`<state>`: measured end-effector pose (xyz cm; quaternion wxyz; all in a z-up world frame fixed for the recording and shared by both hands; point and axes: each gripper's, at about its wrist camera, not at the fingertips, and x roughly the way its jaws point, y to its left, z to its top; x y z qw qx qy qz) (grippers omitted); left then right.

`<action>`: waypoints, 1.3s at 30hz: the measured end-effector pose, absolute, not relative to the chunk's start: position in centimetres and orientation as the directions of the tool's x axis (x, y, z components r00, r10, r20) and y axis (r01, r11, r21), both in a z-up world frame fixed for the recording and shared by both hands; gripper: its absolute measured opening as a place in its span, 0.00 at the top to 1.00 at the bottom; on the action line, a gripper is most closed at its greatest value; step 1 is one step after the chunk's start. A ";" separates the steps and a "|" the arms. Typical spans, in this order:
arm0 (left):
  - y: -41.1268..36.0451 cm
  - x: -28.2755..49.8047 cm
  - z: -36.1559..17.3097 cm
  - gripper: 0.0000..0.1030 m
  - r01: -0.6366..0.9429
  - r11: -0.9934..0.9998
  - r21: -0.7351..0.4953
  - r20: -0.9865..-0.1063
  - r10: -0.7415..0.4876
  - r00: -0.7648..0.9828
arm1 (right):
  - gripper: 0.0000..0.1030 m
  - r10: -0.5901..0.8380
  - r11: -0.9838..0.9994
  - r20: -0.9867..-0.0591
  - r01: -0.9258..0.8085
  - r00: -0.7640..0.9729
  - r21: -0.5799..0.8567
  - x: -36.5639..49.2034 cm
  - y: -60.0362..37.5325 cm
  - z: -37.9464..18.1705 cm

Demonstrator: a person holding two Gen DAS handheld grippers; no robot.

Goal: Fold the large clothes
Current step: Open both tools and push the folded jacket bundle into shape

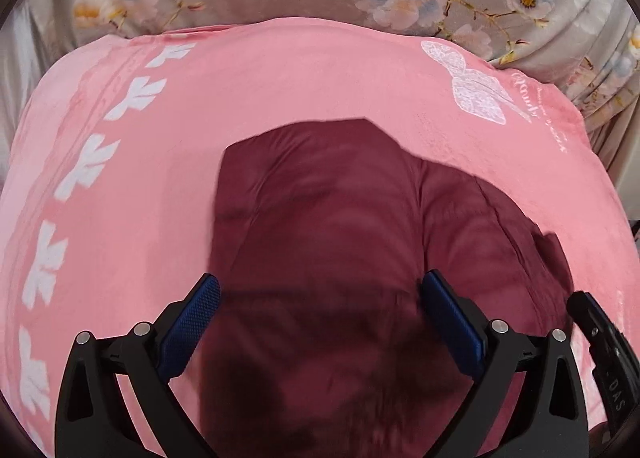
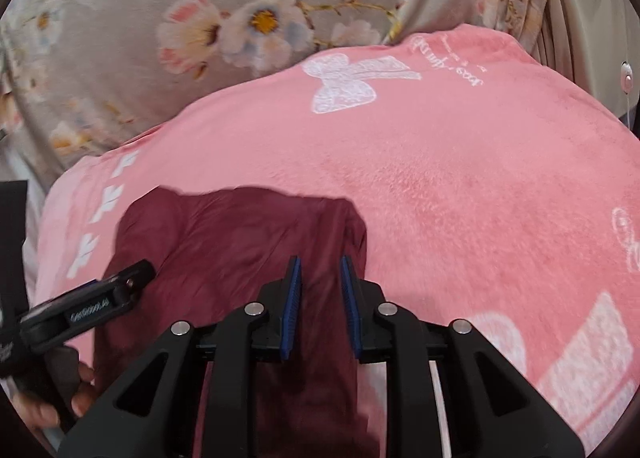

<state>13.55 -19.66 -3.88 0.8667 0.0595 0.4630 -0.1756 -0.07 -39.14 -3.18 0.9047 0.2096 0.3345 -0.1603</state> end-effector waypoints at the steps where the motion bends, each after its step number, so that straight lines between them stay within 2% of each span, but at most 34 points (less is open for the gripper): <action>1: -18.9 12.6 -3.7 0.05 0.360 0.930 -0.077 -0.833 -0.258 0.489 | 0.80 -0.134 0.867 -0.676 0.416 0.725 0.274 -1.0 -38.4 -3.1; 4: -17.7 10.2 -4.1 0.05 0.376 0.921 -0.104 -0.852 -0.278 0.444 | 0.80 -0.099 0.875 -0.699 0.396 0.708 0.277 -3.0 -36.8 -4.0; 9: -17.6 6.7 -5.5 0.05 0.416 0.909 -0.039 -0.867 -0.238 0.437 | 0.82 -0.072 0.868 -0.746 0.410 0.662 0.280 -4.1 -35.9 -7.4; 14: -17.7 5.1 -6.2 0.05 0.426 0.904 0.025 -0.851 -0.205 0.484 | 0.82 -0.095 0.872 -0.738 0.413 0.668 0.261 -4.8 -35.2 -8.5; 20: -17.4 4.7 -6.6 0.05 0.427 0.903 0.043 -0.843 -0.197 0.501 | 0.81 -0.099 0.872 -0.733 0.414 0.672 0.262 -5.3 -35.1 -8.4; 22: -16.8 4.9 -6.5 0.05 0.421 0.907 0.026 -0.850 -0.201 0.487 | 0.76 -0.097 0.867 -0.733 0.418 0.673 0.270 -5.6 -35.3 -8.1; 23: -16.3 5.1 -6.4 0.05 0.412 0.911 0.006 -0.855 -0.209 0.474 | 0.68 -0.094 0.864 -0.728 0.418 0.679 0.279 -5.9 -35.4 -7.8; 24: -15.5 5.4 -6.5 0.05 0.400 0.916 -0.024 -0.862 -0.221 0.456 | 0.53 -0.096 0.862 -0.723 0.420 0.685 0.284 -6.1 -35.7 -7.6; 26: -14.3 6.1 -6.8 0.05 0.380 0.920 -0.096 -0.875 -0.260 0.408 | 0.37 -0.132 0.849 -0.707 0.447 0.695 0.281 -6.6 -36.3 -7.0; 28: -13.0 7.1 -7.4 0.05 0.355 0.910 -0.213 -0.883 -0.335 0.330 | 0.34 -0.126 0.841 -0.703 0.451 0.699 0.298 -6.4 -37.0 -6.8; 32: -11.6 8.8 -9.1 0.05 0.297 0.872 -0.388 -0.865 -0.456 0.211 | 0.29 -0.003 0.798 -0.720 0.436 0.694 0.416 -5.2 -38.9 -8.2; 36: -12.0 9.0 -9.0 0.05 0.327 0.857 -0.397 -0.851 -0.478 0.219 | 0.22 0.070 0.753 -0.700 0.423 0.710 0.504 -4.7 -39.9 -9.6; 39: -12.7 9.2 -9.0 0.05 0.351 0.845 -0.404 -0.839 -0.495 0.227 | 0.20 0.097 0.746 -0.681 0.401 0.725 0.532 -4.2 -40.2 -9.7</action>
